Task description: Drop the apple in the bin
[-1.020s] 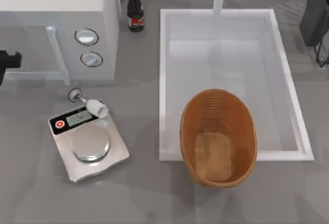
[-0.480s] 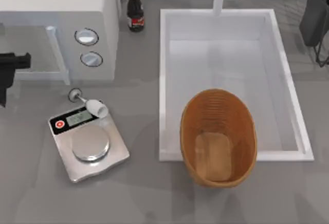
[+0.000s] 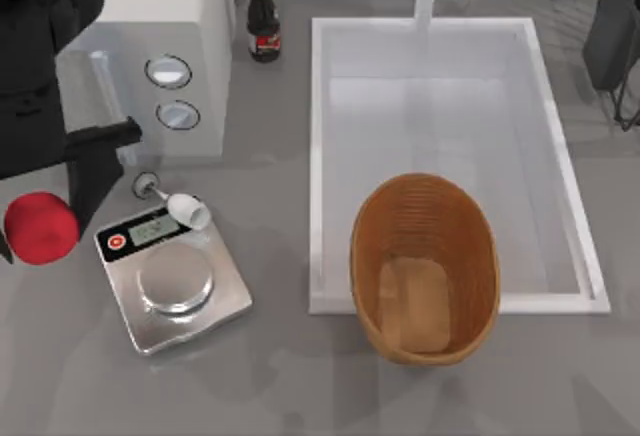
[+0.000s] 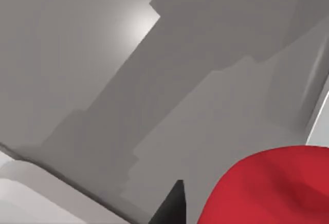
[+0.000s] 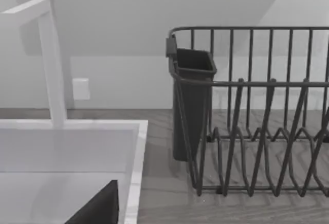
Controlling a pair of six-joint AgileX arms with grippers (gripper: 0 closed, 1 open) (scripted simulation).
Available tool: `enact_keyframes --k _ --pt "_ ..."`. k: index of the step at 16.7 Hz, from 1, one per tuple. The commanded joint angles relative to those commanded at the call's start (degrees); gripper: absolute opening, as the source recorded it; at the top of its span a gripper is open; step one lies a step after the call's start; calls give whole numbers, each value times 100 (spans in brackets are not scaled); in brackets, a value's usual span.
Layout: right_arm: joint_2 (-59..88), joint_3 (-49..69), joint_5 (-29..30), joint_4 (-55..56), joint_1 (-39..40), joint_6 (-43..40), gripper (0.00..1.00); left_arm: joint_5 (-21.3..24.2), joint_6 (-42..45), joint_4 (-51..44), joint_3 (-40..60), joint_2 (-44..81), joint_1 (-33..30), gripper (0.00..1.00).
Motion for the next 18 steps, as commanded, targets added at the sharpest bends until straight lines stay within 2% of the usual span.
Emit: enact_keyframes --k 8,18 --pt "0 0 0 0 0 0 100 -108 -5386 -1001 911 1125 -1501 0" --pt "0 0 0 0 0 0 100 -72 -11946 -1633 2787 2244 -3073 0"
